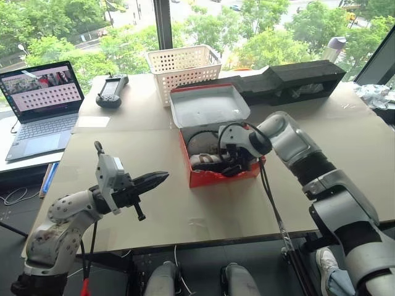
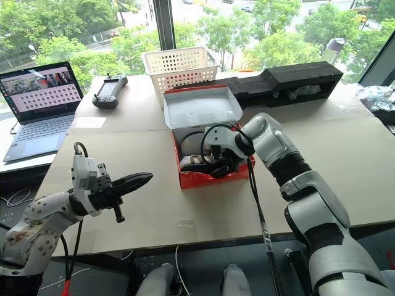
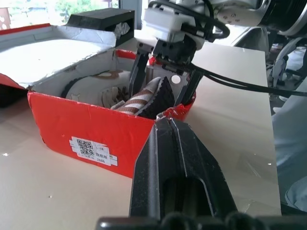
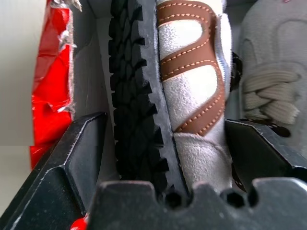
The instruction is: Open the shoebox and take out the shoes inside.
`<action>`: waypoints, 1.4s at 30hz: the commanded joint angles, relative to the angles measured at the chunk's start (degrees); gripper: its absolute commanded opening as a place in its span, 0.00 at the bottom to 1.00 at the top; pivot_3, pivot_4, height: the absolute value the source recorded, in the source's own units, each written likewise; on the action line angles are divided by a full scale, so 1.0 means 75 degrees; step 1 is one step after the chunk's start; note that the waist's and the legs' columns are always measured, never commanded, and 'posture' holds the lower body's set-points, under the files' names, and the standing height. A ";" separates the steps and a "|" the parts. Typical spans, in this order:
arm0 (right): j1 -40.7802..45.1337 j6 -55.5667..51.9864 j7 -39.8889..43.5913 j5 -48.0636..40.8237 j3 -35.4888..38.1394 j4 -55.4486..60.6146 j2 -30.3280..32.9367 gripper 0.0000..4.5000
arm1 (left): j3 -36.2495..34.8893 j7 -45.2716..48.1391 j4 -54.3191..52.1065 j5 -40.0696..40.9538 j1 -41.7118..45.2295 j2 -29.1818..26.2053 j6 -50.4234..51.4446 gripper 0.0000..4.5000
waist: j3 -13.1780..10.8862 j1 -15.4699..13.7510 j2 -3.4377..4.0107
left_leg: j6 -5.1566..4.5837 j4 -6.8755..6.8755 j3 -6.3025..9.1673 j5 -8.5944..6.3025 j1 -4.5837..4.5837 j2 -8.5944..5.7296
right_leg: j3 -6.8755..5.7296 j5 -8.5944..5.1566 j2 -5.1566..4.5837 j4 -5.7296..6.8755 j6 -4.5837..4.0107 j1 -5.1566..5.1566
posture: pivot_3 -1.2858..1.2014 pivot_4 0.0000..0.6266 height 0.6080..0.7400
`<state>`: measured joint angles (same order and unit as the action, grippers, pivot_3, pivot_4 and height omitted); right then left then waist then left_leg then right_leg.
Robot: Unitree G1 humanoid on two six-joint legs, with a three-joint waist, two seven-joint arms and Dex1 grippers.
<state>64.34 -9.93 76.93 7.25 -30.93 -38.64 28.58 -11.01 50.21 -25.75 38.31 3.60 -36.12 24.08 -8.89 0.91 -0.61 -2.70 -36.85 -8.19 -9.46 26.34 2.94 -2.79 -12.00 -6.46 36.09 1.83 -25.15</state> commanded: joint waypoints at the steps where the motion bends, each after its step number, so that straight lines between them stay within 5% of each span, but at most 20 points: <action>1: 0.0176 0.0246 -0.0181 0.0205 0.0199 -0.0499 -0.0151 0.94 | -0.0151 -0.0051 -0.0283 0.0134 0.0024 -0.0088 0.0007 0.00 | 0.0000 -0.0002 0.0000 | 0.0001 0.0000 0.0001 0.0001 0.0000 0.0000 | -0.0001 0.0000 0.0000 0.0000 0.0000 0.0000 | 0.52 0.24 0.95; 11: 0.0405 0.0402 -0.0287 0.0375 0.0516 -0.0862 -0.0312 0.26 | -0.0113 -0.0033 -0.0231 0.0156 0.0166 -0.0179 0.0090 0.00 | 0.0000 0.0024 0.0000 | 0.0009 -0.0001 0.0001 0.0004 -0.0012 0.0001 | 0.0001 0.0004 0.0002 0.0004 -0.0001 0.0007 | 0.52 0.24 0.95; 31: 0.1319 -0.1870 0.0178 -0.0846 0.2530 0.0523 0.0685 0.26 | 0.0573 -0.0070 0.0216 -0.0541 0.0089 0.0546 -0.0570 0.00 | -0.0004 0.0013 0.0005 | 0.0008 0.0001 -0.0001 0.0003 -0.0003 0.0001 | 0.0003 0.0003 0.0001 0.0004 -0.0005 -0.0006 | 0.52 0.24 0.95; 37: 0.2321 -0.2084 -0.1508 -0.1011 0.3855 -0.0924 0.1890 0.26 | 0.0547 -0.0112 0.0128 -0.0492 0.0115 0.0582 -0.0558 0.00 | -0.0013 -0.0054 0.0013 | 0.0007 0.0003 0.0005 -0.0001 0.0006 0.0000 | -0.0007 -0.0018 -0.0006 -0.0010 -0.0041 -0.0012 | 0.52 0.24 0.95; 42: 0.1749 -0.1348 -0.3929 0.0446 0.3336 -0.1514 0.2741 0.26 | 0.0551 -0.0147 0.0071 -0.0474 0.0061 0.0598 -0.0519 0.00 | -0.0012 -0.0013 0.0011 | 0.0004 0.0005 0.0000 -0.0005 0.0006 -0.0002 | 0.0004 -0.0026 -0.0015 -0.0019 -0.0056 -0.0007 | 0.52 0.24 0.95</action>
<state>79.05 -22.28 54.40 6.40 -4.47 -49.65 47.65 -6.25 49.40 -23.23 34.01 4.01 -31.82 21.21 -8.98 0.81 -0.52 -2.67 -36.82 -8.19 -9.50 26.38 2.93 -2.75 -12.20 -6.57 35.95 1.41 -25.21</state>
